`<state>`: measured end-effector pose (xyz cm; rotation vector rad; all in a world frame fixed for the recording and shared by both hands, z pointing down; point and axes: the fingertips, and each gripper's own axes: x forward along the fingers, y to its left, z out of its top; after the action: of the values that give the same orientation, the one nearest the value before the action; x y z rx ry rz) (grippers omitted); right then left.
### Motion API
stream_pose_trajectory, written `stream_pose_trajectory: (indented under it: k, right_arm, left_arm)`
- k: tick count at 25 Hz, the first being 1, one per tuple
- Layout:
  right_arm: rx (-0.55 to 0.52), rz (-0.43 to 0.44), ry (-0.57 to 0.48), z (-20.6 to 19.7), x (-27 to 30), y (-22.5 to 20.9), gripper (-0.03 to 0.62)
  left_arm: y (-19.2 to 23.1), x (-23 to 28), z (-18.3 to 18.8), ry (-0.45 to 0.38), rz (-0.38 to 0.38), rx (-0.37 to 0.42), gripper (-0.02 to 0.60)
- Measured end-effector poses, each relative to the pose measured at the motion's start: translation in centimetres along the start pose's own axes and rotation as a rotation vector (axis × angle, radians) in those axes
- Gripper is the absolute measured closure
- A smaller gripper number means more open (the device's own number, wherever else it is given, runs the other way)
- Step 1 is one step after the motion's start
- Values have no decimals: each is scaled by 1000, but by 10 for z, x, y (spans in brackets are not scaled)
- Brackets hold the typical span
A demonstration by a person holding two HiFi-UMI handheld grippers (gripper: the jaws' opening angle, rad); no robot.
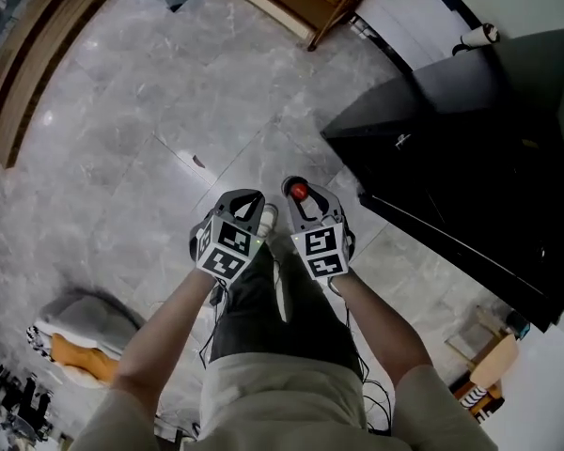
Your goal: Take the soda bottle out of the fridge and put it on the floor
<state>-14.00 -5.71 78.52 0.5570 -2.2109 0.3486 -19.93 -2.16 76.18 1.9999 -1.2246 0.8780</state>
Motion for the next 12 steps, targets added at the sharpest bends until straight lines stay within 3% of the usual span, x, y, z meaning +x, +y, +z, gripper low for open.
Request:
stream_pose_trajectory:
  k: [12]
  right_arm:
    - [113, 0, 108, -103, 107, 22, 482]
  left_arm:
    - [29, 100, -108, 81, -37, -78, 574]
